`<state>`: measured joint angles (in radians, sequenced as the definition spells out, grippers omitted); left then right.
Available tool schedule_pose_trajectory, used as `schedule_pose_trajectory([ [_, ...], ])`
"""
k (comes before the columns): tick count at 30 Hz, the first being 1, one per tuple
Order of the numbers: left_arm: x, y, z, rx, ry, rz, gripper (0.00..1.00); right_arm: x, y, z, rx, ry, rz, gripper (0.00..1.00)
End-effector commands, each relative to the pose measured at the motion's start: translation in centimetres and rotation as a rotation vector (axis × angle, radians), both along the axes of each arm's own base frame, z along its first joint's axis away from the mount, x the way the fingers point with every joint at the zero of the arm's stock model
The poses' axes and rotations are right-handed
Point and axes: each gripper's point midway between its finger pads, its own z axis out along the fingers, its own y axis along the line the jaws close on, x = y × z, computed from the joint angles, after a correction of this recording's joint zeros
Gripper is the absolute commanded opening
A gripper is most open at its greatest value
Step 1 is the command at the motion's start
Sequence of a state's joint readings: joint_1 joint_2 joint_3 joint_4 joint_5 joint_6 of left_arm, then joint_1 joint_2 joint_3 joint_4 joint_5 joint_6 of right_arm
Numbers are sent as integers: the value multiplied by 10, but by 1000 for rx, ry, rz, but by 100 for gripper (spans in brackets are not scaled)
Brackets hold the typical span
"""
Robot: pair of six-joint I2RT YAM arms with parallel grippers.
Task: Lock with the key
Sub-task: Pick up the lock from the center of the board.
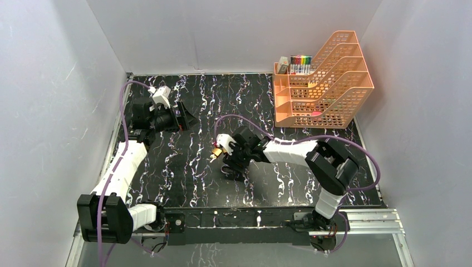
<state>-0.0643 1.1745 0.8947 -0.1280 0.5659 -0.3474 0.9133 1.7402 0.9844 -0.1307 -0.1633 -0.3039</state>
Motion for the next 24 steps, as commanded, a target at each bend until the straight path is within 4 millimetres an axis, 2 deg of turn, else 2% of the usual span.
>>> schedule_pose_trajectory([
  [1, -2, -2, 2, -16, 2, -14, 98, 24, -12, -4, -142, -205, -69, 63],
  [3, -1, -1, 0, -14, 6, -14, 98, 24, -14, -5, -159, -237, -70, 59],
  [4, -1, -1, 0, -13, 7, -13, 98, 22, -12, -4, -145, -232, -61, 54],
  [7, -1, -1, 0, -9, 7, -12, 98, 14, -1, 6, -65, -207, -34, 20],
  [9, 0, 0, 0, -5, 5, -11, 98, 7, 11, 23, 24, -184, -8, 10],
  [11, -1, -2, 2, -7, -2, -21, 98, 2, 21, 54, 141, -177, 15, 5],
  [14, -4, -11, 11, -41, -33, -84, 98, 5, 30, 107, 286, -231, 21, 0],
  [16, -12, -22, 20, -93, -62, -168, 98, 7, 30, 144, 371, -268, 35, 0],
  [19, -33, -45, 38, -204, -109, -363, 96, 6, 27, 193, 512, -257, 80, 0],
  [21, -52, -63, 47, -264, -121, -513, 96, 8, 18, 218, 589, -198, 111, 0],
  [24, -79, -84, 53, -296, -128, -684, 94, 4, 12, 238, 617, -68, 165, 0],
])
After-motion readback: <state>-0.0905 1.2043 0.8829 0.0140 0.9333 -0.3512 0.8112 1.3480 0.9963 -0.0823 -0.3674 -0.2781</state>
